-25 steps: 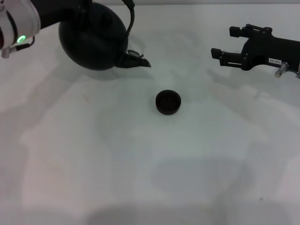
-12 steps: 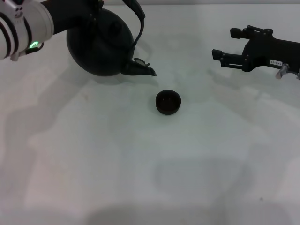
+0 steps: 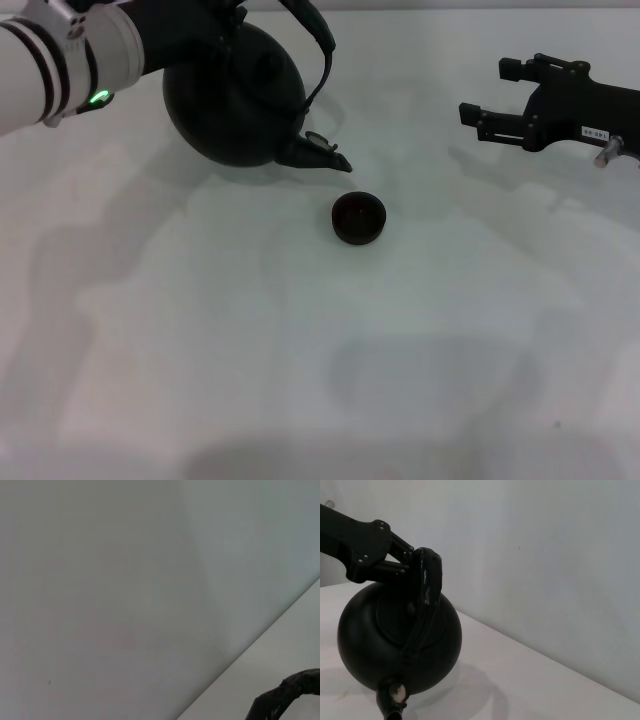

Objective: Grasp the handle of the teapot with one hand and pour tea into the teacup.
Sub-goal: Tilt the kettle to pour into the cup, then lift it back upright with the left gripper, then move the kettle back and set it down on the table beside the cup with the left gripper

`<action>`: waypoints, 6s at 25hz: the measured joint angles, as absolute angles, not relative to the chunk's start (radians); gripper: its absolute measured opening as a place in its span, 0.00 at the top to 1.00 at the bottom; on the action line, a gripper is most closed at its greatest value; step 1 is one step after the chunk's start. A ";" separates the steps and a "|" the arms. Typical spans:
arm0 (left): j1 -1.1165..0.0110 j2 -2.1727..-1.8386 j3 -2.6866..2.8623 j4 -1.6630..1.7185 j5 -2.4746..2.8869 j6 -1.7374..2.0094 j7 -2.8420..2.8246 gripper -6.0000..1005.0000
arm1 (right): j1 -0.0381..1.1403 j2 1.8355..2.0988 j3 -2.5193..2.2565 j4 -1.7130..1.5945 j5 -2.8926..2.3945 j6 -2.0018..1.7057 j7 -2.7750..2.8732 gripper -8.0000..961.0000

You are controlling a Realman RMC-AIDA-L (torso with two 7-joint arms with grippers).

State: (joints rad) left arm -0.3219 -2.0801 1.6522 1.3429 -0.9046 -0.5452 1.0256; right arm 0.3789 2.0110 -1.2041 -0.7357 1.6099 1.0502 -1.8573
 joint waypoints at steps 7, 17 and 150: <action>-0.330 -2.080 1.668 1.360 -0.870 -0.553 1.003 0.85 | 0.381 2.011 -1.191 -0.724 1.611 1.050 -1.866 0.12; -0.332 -2.079 1.704 1.379 -0.793 -0.571 0.941 0.85 | 0.386 2.011 -1.180 -0.713 1.611 1.049 -1.876 0.12; -0.235 -2.077 0.846 0.448 -1.876 -1.176 2.345 0.78 | 0.403 2.009 -1.170 -0.607 1.600 0.995 -1.890 0.12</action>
